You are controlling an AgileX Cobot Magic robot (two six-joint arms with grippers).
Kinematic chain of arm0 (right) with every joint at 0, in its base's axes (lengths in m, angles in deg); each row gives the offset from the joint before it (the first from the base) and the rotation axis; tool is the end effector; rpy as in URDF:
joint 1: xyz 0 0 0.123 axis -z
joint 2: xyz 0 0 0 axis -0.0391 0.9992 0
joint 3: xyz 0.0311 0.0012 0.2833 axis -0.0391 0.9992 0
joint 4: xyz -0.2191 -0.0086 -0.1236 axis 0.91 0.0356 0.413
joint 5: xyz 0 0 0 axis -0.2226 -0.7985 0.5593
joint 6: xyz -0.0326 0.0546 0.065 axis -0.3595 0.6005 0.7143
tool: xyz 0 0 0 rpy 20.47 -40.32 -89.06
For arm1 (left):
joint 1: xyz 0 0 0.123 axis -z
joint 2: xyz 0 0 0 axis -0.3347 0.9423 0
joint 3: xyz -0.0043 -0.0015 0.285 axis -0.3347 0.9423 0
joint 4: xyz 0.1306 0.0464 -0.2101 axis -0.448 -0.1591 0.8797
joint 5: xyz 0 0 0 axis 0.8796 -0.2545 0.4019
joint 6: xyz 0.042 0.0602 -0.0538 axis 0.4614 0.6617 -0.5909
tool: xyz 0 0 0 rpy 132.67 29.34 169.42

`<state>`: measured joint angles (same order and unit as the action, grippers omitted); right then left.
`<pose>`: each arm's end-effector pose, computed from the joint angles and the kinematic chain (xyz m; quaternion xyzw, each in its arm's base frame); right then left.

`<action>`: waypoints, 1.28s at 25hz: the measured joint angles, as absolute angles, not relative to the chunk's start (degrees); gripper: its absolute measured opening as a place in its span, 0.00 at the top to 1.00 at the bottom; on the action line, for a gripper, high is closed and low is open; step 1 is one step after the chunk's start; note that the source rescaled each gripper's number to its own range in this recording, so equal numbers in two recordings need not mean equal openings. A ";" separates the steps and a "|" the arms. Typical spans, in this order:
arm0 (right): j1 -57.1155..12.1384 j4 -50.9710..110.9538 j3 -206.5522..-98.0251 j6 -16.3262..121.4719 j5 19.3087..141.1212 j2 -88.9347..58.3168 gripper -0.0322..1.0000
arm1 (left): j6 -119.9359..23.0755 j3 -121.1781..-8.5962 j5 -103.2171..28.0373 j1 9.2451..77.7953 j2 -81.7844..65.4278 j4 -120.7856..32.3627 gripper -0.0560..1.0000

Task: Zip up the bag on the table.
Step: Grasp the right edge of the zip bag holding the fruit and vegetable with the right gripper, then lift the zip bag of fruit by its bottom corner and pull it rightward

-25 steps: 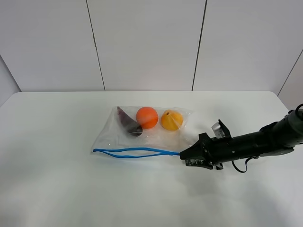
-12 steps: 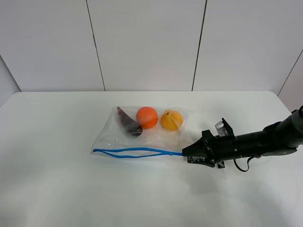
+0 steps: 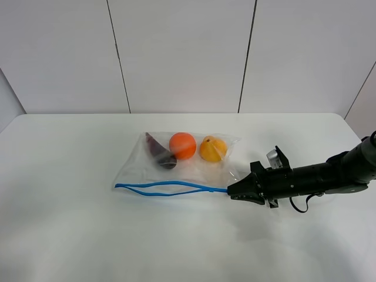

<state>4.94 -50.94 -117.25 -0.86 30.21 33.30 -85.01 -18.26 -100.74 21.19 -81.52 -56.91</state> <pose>0.2978 0.0641 0.0670 0.0360 0.8630 0.4965 0.0863 -0.0194 -0.0006 0.2888 -0.0058 0.8610 -0.0253 0.5080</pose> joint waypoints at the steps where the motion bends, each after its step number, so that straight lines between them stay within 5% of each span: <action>1: 4.94 -50.89 -117.25 -0.86 30.21 33.30 0.92 | -85.01 -18.26 -100.74 21.19 -81.52 -56.91 0.04; 32: 4.94 -48.93 -117.14 9.51 20.91 23.61 0.97 | -85.01 -18.26 -100.74 21.19 -81.52 -56.91 0.04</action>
<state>4.94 -48.93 -117.14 9.51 20.91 23.61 -85.01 -18.26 -100.74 21.19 -81.52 -56.91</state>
